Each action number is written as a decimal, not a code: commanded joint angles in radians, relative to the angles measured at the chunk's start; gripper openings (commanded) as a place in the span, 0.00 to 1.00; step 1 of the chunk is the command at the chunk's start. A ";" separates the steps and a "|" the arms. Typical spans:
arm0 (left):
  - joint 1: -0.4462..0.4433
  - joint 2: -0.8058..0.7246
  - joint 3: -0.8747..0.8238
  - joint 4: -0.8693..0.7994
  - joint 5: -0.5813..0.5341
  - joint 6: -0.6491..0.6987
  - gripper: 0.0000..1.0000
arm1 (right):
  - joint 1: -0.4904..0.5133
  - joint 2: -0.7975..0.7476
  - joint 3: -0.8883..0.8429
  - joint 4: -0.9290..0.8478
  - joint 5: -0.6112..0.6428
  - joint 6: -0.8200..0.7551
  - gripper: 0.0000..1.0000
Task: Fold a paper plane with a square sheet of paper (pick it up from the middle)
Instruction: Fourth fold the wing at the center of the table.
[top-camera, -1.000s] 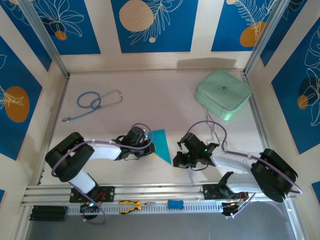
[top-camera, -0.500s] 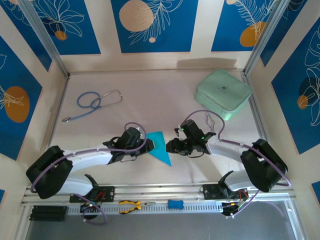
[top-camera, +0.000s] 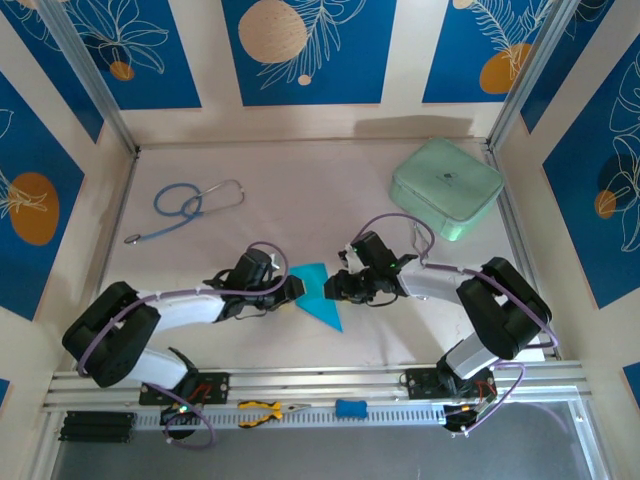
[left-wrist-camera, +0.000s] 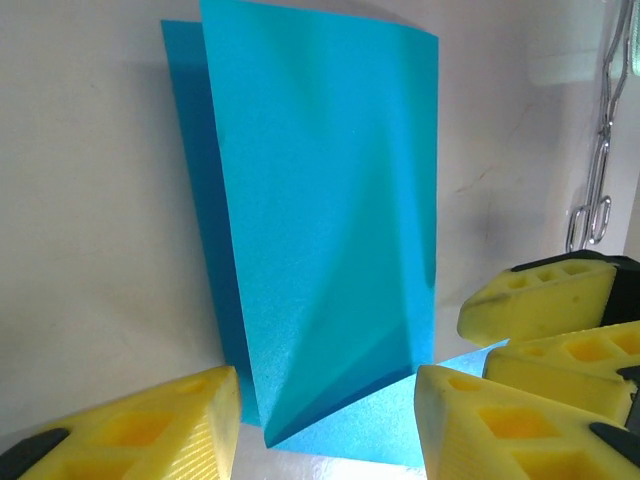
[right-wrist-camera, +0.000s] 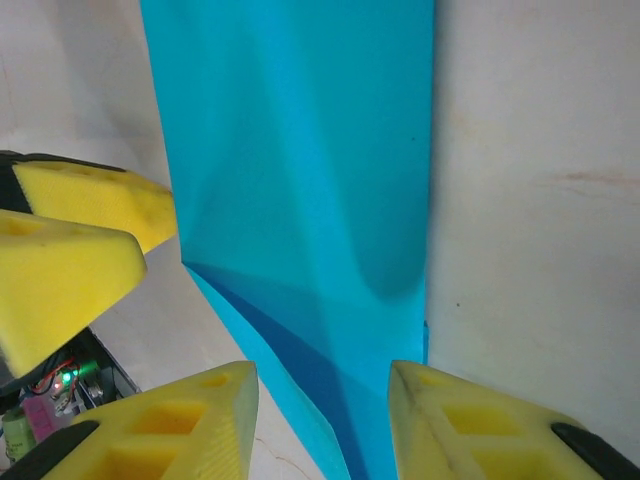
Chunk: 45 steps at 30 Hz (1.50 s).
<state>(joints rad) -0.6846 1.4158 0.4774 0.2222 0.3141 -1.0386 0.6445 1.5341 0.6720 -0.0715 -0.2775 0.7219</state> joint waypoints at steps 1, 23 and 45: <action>0.014 0.017 0.002 0.026 0.035 0.001 0.50 | -0.012 -0.033 -0.016 -0.011 -0.015 -0.010 0.40; 0.022 0.075 0.050 0.031 0.041 0.020 0.42 | -0.017 -0.138 -0.076 -0.032 0.007 0.009 0.40; 0.023 0.087 0.061 0.177 0.109 -0.043 0.28 | 0.489 -0.431 -0.301 0.253 0.711 -0.440 0.58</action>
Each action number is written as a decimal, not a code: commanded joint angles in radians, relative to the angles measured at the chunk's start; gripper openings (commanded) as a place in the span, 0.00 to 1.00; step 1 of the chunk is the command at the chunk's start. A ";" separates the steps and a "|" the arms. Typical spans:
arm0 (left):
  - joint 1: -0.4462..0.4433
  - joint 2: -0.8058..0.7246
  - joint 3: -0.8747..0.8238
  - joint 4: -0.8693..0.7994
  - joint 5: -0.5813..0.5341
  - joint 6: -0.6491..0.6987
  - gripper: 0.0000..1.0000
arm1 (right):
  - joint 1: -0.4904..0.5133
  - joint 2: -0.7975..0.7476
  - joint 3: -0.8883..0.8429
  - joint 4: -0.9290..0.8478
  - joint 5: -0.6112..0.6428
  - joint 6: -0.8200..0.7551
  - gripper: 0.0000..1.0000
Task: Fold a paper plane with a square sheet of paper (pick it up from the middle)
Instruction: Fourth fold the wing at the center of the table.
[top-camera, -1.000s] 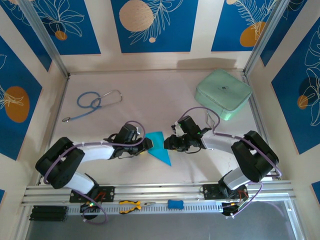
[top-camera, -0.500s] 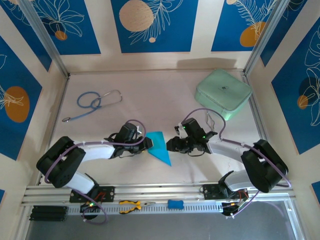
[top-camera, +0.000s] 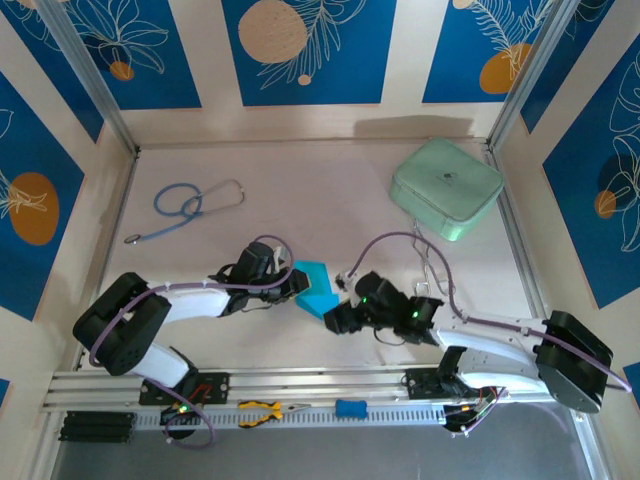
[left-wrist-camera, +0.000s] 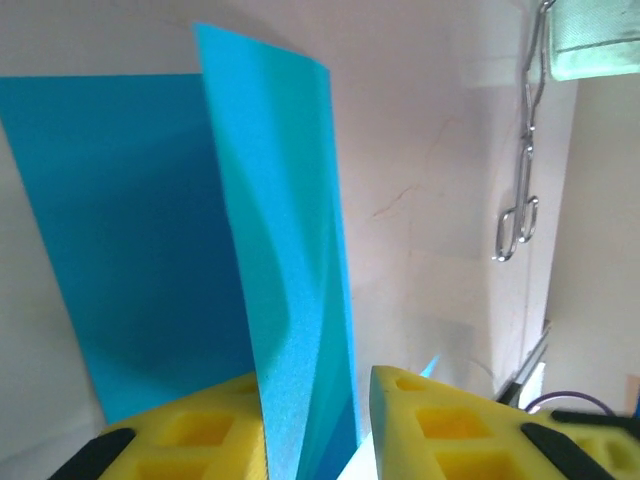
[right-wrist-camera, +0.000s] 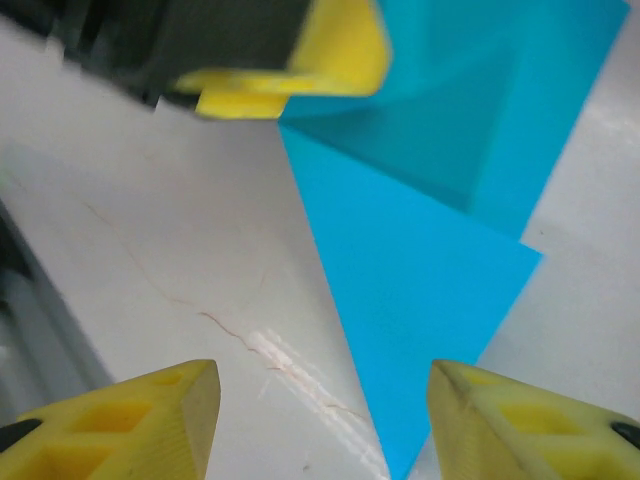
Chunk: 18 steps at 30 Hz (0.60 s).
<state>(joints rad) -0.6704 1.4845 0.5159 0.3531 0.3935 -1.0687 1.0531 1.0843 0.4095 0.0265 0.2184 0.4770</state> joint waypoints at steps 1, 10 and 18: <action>0.009 0.019 0.023 0.047 0.027 -0.016 0.27 | 0.106 0.039 -0.043 0.197 0.237 -0.241 0.58; 0.009 0.008 0.036 0.028 0.024 -0.021 0.26 | 0.179 0.280 0.020 0.310 0.446 -0.414 0.55; 0.009 0.004 0.036 0.021 0.022 -0.019 0.26 | 0.206 0.377 0.028 0.367 0.589 -0.440 0.44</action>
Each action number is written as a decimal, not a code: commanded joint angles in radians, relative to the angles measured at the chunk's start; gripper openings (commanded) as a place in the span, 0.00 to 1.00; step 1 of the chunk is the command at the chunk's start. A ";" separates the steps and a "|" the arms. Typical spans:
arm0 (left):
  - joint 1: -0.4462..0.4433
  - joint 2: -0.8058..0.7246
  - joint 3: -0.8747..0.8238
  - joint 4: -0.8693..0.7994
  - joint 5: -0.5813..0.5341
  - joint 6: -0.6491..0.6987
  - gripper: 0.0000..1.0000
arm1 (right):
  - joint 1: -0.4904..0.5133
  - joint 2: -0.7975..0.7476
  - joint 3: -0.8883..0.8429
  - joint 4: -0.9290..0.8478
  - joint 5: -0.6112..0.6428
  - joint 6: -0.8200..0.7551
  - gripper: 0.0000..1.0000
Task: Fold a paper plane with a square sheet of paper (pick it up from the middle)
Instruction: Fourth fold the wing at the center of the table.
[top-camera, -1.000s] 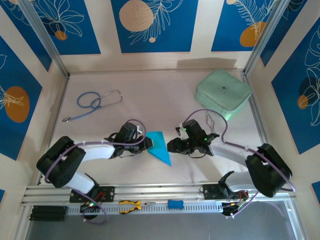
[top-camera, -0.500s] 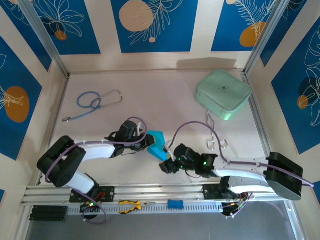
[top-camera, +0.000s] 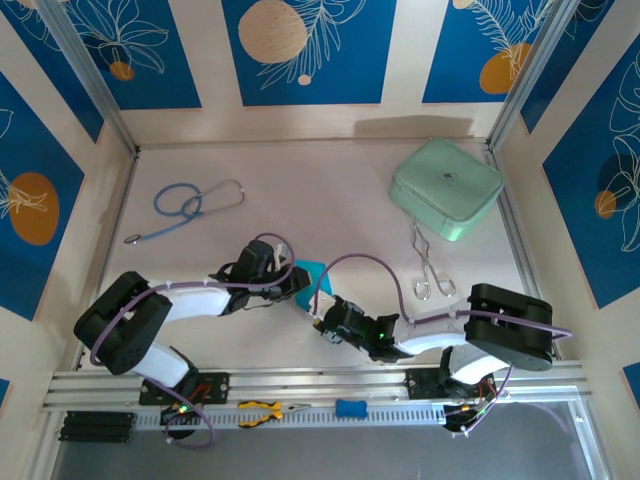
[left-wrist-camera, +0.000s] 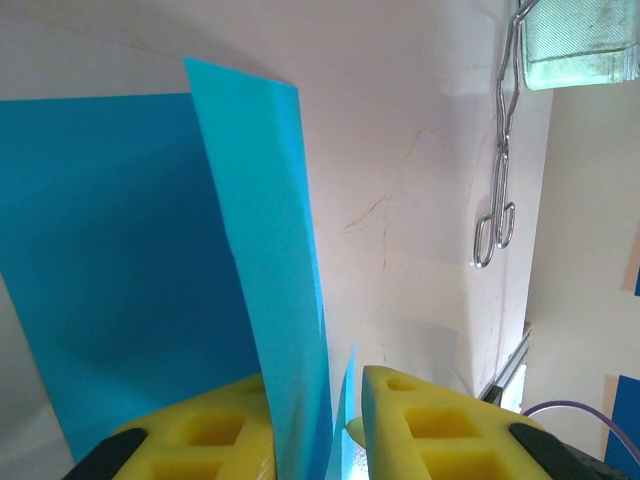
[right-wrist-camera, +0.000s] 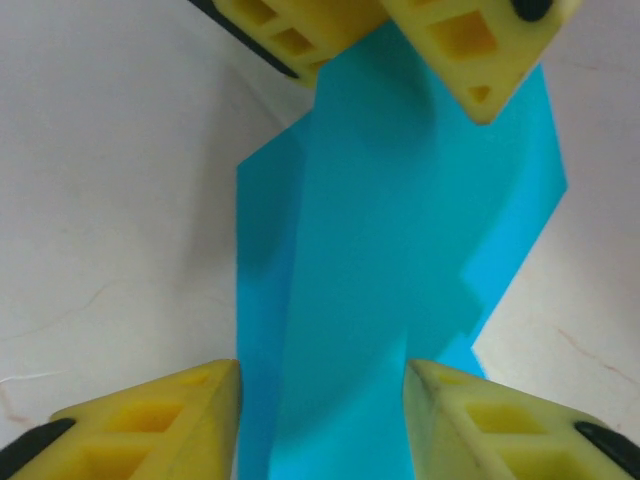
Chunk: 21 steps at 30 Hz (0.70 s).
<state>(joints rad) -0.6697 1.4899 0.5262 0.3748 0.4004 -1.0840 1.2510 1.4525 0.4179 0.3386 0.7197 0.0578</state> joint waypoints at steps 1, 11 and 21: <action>0.008 -0.002 0.025 -0.001 0.016 -0.003 0.26 | 0.007 0.009 0.016 0.053 0.084 -0.015 0.42; 0.007 -0.014 0.023 -0.020 0.002 0.001 0.24 | 0.010 0.010 0.006 0.008 0.069 0.064 0.34; 0.009 -0.036 0.034 -0.076 -0.034 0.018 0.15 | 0.013 -0.022 -0.033 -0.009 0.046 0.135 0.30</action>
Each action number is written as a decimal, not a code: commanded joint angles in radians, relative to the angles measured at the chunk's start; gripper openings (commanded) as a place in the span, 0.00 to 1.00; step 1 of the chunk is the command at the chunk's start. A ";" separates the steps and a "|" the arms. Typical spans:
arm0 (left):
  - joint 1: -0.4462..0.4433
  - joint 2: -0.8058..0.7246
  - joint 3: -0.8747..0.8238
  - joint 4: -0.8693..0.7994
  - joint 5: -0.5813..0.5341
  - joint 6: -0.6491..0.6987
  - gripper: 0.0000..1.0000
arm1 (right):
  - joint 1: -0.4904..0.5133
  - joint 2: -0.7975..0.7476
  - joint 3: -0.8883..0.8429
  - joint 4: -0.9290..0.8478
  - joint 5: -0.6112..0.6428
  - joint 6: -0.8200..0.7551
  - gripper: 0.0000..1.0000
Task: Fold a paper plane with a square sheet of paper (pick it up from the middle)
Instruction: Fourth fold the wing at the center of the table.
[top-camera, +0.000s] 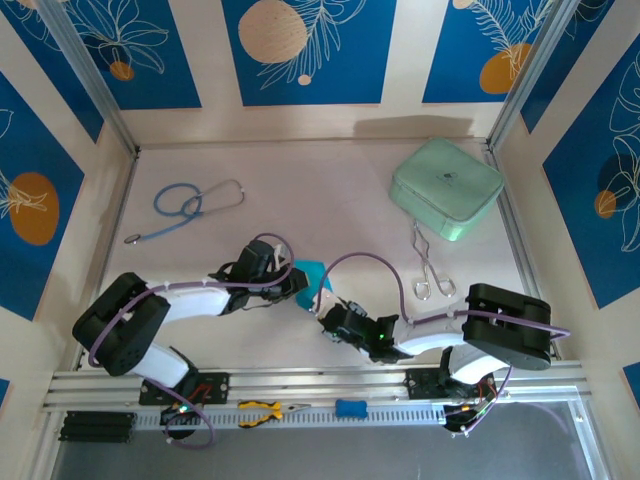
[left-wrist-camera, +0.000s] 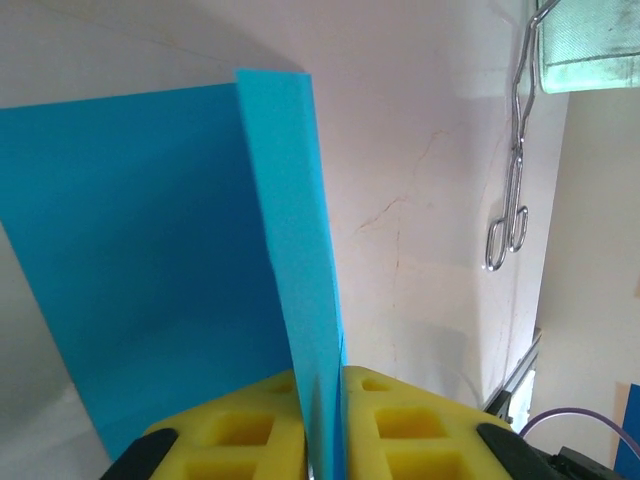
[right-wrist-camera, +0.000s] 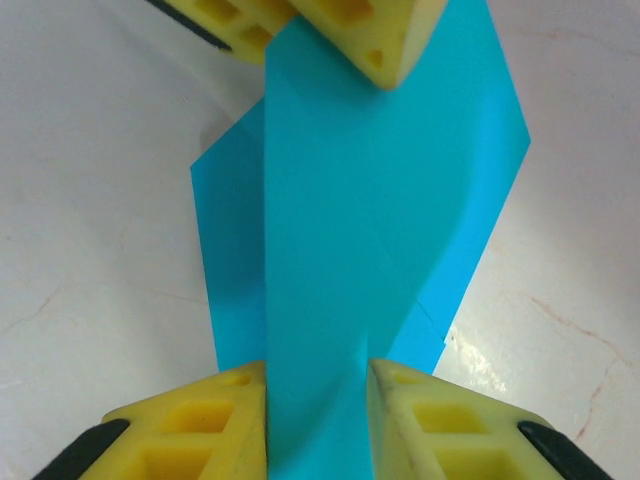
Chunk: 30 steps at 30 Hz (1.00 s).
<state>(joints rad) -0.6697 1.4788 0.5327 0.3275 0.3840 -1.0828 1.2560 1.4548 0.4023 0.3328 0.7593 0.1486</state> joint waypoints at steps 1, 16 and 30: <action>0.009 -0.025 0.028 -0.031 -0.017 0.017 0.14 | 0.009 -0.026 -0.018 -0.003 0.008 0.047 0.30; 0.008 -0.022 0.040 -0.041 -0.019 0.021 0.13 | -0.001 -0.023 -0.017 0.010 -0.003 0.058 0.22; 0.008 -0.085 0.061 -0.141 -0.078 0.050 0.31 | -0.056 -0.025 -0.022 0.033 -0.118 0.120 0.11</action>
<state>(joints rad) -0.6697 1.4384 0.5602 0.2424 0.3447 -1.0550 1.2106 1.4494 0.3954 0.3309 0.6868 0.2356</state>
